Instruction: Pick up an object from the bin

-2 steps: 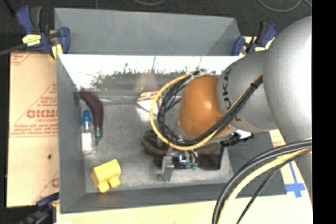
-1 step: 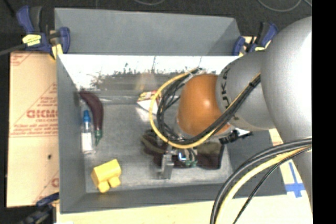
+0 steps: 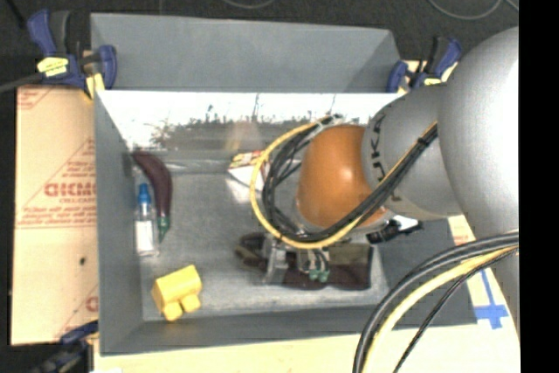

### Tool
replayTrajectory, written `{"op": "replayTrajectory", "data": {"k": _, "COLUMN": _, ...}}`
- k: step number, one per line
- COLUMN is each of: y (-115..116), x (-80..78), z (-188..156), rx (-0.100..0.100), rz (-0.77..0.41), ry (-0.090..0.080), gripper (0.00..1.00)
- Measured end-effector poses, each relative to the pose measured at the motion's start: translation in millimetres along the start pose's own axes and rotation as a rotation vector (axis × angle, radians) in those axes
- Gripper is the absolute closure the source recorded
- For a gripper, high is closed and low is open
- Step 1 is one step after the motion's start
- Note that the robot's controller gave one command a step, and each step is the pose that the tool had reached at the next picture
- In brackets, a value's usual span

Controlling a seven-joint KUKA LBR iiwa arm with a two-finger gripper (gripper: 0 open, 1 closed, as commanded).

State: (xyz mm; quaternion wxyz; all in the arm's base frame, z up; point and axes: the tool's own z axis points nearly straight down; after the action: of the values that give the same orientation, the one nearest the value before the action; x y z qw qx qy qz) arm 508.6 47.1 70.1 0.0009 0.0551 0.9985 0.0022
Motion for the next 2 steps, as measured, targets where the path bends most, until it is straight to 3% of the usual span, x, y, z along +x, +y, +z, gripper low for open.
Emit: {"op": "replayTrajectory", "data": {"k": 2, "y": -0.2, "x": 1.2, "z": -4.1, "rx": 0.0, "rz": 0.0, "ry": 0.003, "gripper": 1.0}}
